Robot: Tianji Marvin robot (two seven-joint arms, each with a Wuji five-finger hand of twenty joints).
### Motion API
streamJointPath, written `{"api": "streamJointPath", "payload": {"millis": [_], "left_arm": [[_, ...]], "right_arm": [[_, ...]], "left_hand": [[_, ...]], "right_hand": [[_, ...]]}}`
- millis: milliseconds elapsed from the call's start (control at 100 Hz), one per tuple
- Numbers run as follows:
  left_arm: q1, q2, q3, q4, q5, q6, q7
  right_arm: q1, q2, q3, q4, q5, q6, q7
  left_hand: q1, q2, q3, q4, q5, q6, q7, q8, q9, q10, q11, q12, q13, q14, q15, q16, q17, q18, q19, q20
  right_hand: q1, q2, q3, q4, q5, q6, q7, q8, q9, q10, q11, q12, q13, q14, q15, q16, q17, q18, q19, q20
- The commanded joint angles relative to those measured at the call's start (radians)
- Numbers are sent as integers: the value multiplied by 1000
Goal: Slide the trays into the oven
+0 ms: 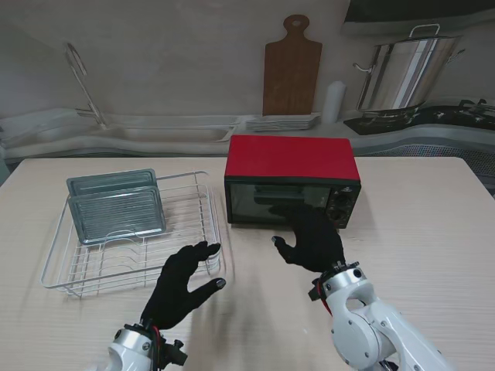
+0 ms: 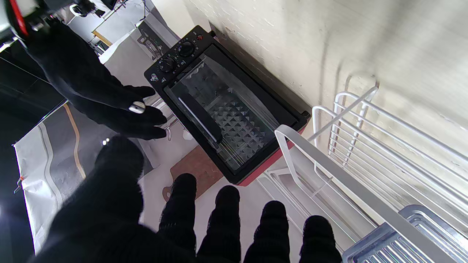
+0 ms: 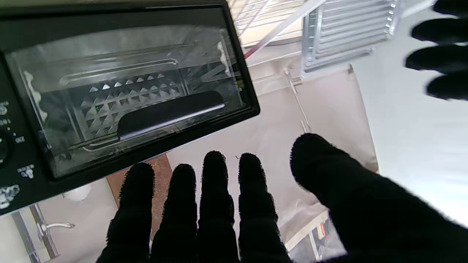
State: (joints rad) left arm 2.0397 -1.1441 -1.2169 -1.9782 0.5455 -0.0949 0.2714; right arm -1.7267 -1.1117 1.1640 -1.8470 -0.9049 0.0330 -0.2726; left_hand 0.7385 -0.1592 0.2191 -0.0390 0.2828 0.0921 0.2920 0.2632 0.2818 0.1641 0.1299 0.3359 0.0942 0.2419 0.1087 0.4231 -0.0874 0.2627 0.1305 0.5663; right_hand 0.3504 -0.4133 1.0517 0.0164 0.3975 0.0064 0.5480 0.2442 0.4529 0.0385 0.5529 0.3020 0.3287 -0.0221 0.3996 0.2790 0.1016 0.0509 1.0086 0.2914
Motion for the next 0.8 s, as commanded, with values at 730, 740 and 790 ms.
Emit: {"api": "streamJointPath", "payload": {"millis": [730,740,790], "left_arm": [[12,-4,-6,-7,-12,5,-19],[12,-4,-6,-7,-12,5,-19],[12,-4,-6,-7,-11,6,-20]], "right_arm": [[192,-2,-160,195,-161,230,-63],[193,-2,-161,196,-161,231,-62],[195,-2,-164,199,-159,236,-61]], "left_hand": [[11,23,-42,30,21,3,-16,24,-2,-6,-14,8,12,-1,-8,4,-13,9,-7,12],[11,24,-42,30,21,3,-16,24,-2,-5,-14,8,11,0,-8,4,-13,9,-7,12],[11,24,-42,30,21,4,-16,24,-3,-6,-15,8,11,0,-9,4,-13,9,-7,11]], "right_hand": [[-68,62,-80,36,-89,12,-64,-19,-72,3,-37,-16,1,-17,-60,-23,6,-17,-22,-4],[-69,63,-81,36,-91,12,-65,-21,-73,3,-38,-17,1,-18,-61,-23,6,-17,-22,-5],[-70,65,-85,37,-96,16,-68,-26,-79,5,-42,-18,-3,-18,-64,-25,3,-20,-24,-6]]}}
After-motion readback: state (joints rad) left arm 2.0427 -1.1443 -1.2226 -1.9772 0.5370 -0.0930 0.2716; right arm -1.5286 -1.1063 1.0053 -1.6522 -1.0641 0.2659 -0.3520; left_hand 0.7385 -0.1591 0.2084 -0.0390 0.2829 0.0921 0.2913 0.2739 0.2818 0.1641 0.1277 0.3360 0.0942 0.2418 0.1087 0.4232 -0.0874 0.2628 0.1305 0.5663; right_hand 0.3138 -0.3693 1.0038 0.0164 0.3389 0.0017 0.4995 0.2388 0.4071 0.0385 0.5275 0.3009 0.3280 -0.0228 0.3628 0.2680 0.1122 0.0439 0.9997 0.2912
